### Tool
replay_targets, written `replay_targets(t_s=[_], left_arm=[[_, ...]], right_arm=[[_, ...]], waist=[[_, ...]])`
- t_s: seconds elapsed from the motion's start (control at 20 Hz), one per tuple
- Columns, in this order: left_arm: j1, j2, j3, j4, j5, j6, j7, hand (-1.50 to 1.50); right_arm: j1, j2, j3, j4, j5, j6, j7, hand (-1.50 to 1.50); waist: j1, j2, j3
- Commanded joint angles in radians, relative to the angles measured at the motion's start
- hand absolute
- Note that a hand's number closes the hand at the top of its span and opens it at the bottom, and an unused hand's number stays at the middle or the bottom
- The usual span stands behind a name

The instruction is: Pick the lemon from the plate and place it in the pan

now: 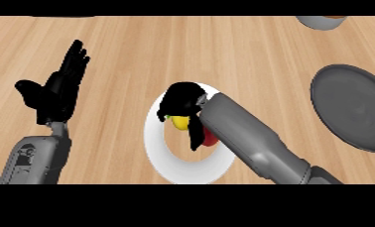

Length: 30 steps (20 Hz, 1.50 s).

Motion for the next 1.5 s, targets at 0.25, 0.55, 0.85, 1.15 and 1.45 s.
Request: replay_targets(t_s=[0.25,0.55,0.85,1.15,1.45], left_arm=[[-0.021,0.002,0.032,0.036,0.006,-0.024,-0.011,0.0],[0.066,0.015,0.044,-0.041,0.01,-0.02,0.024,0.0],[0.135,0.035,0.099,-0.031,0.008,0.014,0.011,0.0],[0.161,0.026,0.11,-0.053,0.009,0.031,0.004,0.0],[0.183,0.04,0.118,-0.069,0.019,0.012,-0.001,0.0]], right_arm=[[0.044,0.0,0.09,0.009,0.024,-0.113,-0.061,1.5],[0.179,0.0,0.01,-0.137,-0.04,-0.045,0.173,1.5],[0.463,-0.144,-0.133,-0.198,-0.099,-0.183,0.355,1.5],[0.558,-0.225,-0.239,-0.575,-0.115,-0.377,0.404,1.5],[0.751,-0.332,-0.358,-0.941,-0.193,-0.398,0.464,1.5]], waist=[[-0.004,0.002,0.0],[-0.055,-0.018,0.0],[-0.189,-0.056,-0.001],[-0.207,-0.066,-0.001],[-0.192,-0.05,-0.002]])
